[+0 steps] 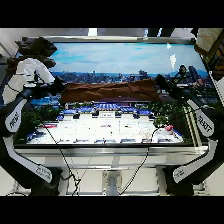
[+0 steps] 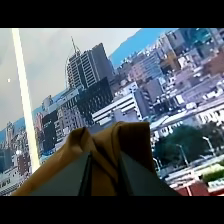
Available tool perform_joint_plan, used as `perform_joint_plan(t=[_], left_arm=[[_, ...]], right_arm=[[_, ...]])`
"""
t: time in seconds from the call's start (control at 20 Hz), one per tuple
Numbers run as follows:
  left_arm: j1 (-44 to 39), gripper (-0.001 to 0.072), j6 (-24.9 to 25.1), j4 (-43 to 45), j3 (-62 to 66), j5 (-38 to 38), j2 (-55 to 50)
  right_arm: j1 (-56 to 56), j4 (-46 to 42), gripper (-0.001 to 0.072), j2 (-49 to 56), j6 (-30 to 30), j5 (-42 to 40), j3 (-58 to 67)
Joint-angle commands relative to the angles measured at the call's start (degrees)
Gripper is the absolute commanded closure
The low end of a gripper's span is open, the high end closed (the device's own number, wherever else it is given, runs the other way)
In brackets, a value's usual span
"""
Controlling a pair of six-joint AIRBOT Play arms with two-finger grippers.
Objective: Fold the shirts.
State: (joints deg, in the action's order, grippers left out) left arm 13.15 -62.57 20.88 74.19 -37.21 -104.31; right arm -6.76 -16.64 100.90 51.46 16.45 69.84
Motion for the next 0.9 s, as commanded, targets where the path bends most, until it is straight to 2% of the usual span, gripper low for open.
perform_joint_plan(t=[0.0,0.1,0.25,0.35,0.45,0.55,0.85], left_arm=[[0.1,0.0427,1.5,-0.7,0.8,-1.6,0.5],[0.2,0.0428,5.3,-0.6,3.2,-3.7,1.4],[1.1,0.0434,6.1,-0.2,9.1,-5.3,4.0],[2.3,0.0493,6.1,1.1,15.0,-8.9,6.1],[3.1,0.0493,6.0,4.0,20.9,-13.0,8.4],[2.9,0.0494,5.9,7.7,26.4,-17.3,10.4],[-3.7,0.0479,-2.4,24.1,36.2,-25.4,12.3]], right_arm=[[-0.3,-0.5,0.0495,-0.3,-0.9,2.9,2.0],[-1.2,-1.6,0.0495,-0.8,-2.3,7.1,5.2],[-4.2,-4.0,0.0435,-4.1,-2.4,12.4,9.9],[-7.1,-6.0,0.0429,-7.5,-2.4,16.9,12.7],[-10.6,-10.1,0.0280,-11.3,-2.4,21.4,15.2],[-14.2,-14.1,0.0269,-14.8,-1.5,26.6,16.9],[-23.4,-29.4,0.0266,-18.1,8.4,47.2,18.6]])
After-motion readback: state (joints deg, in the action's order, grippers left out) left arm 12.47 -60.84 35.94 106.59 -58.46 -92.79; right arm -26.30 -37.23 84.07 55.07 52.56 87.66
